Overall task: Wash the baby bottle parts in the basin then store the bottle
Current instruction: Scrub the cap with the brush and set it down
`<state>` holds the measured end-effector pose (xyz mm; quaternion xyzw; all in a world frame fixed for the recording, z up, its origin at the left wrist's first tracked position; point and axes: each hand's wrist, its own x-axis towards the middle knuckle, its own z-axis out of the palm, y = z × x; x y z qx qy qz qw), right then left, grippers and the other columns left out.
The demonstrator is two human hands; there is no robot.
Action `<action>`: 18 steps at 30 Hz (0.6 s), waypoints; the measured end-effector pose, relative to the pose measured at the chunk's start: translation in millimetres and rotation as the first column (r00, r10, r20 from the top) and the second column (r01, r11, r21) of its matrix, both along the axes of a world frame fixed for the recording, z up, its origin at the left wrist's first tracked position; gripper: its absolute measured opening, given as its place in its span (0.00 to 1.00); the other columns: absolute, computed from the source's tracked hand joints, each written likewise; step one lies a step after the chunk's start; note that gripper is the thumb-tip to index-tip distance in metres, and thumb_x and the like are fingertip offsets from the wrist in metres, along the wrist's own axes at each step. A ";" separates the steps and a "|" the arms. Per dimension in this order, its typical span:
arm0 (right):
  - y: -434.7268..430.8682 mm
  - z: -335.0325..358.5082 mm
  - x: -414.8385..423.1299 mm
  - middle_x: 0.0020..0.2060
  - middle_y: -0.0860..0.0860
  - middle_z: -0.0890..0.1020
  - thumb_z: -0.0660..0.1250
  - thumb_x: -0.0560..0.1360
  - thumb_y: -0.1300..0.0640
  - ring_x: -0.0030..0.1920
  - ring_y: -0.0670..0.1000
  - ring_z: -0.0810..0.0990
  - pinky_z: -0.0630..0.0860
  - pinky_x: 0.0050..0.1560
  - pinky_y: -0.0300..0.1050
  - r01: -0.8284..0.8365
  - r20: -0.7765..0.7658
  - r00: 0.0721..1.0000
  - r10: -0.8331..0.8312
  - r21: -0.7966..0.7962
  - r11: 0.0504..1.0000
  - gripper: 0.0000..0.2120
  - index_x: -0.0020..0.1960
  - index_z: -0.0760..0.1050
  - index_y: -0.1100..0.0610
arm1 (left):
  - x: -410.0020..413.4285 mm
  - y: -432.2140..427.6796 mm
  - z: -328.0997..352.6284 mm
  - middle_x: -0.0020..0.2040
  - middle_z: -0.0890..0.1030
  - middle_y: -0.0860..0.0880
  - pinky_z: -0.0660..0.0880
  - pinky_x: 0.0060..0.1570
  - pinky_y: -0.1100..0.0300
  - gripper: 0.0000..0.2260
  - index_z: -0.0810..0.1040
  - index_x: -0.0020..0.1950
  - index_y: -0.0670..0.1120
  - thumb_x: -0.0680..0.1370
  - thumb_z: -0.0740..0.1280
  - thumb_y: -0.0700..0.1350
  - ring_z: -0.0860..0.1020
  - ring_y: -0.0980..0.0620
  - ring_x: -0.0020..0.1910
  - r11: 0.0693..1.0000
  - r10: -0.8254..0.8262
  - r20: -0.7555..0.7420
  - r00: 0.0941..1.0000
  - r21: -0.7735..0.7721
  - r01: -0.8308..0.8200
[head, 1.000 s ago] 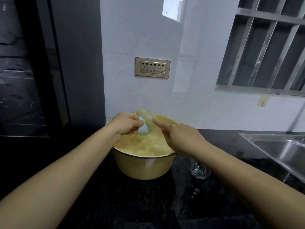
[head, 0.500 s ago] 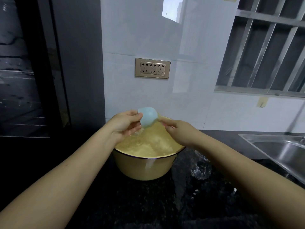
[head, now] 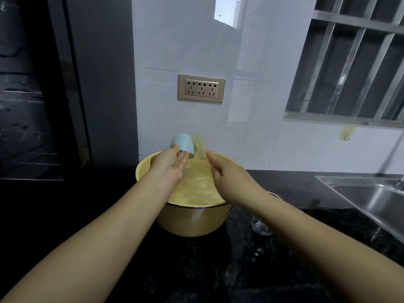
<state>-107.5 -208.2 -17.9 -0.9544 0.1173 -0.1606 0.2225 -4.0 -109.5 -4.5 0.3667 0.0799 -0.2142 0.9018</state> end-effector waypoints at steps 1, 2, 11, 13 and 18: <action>5.2 -0.6 -1.9 0.55 0.55 0.81 0.49 0.82 0.56 0.54 0.57 0.79 0.75 0.55 0.50 -0.012 0.024 1.000 0.013 -0.045 0.999 0.23 0.76 0.55 0.43 | -2.0 0.2 0.4 0.51 0.79 0.43 0.76 0.45 0.65 0.15 0.70 0.65 0.36 0.79 0.62 0.36 0.77 0.49 0.61 1.000 -0.005 -0.008 1.000 0.002 0.005; 9.8 -1.3 -2.3 0.49 0.55 0.82 0.49 0.82 0.57 0.49 0.58 0.79 0.76 0.50 0.52 -0.026 0.028 0.999 0.029 -0.113 0.993 0.25 0.76 0.52 0.42 | -3.8 0.2 0.3 0.54 0.79 0.43 0.75 0.48 0.64 0.14 0.71 0.65 0.36 0.79 0.62 0.35 0.77 0.50 0.60 1.000 -0.025 -0.002 1.000 -0.001 0.025; 9.4 -1.8 7.9 0.40 0.52 0.77 0.52 0.75 0.67 0.33 0.56 0.71 0.59 0.24 0.44 0.109 0.013 0.993 -0.116 -0.443 0.890 0.37 0.77 0.43 0.42 | -11.9 4.9 3.4 0.54 0.78 0.43 0.75 0.51 0.61 0.06 0.74 0.55 0.38 0.79 0.63 0.37 0.77 0.50 0.62 0.999 0.002 -0.012 1.000 -0.041 -0.002; 5.0 -4.0 9.2 0.34 0.49 0.72 0.52 0.76 0.67 0.31 0.54 0.69 0.59 0.25 0.44 0.123 -0.020 0.990 -0.143 -0.401 0.908 0.35 0.77 0.46 0.43 | -13.1 6.3 5.6 0.51 0.77 0.43 0.75 0.53 0.61 0.09 0.74 0.57 0.36 0.79 0.63 0.38 0.76 0.50 0.62 0.998 -0.004 -0.007 1.000 -0.058 0.003; -4.8 -8.6 10.1 0.40 0.54 0.77 0.52 0.79 0.62 0.40 0.58 0.76 0.67 0.34 0.46 0.078 -0.092 0.987 -0.129 -0.425 0.902 0.29 0.75 0.52 0.40 | -18.0 4.9 7.9 0.49 0.76 0.46 0.74 0.49 0.61 0.10 0.73 0.60 0.38 0.79 0.62 0.38 0.77 0.51 0.58 0.994 -0.101 0.074 0.992 -0.038 0.104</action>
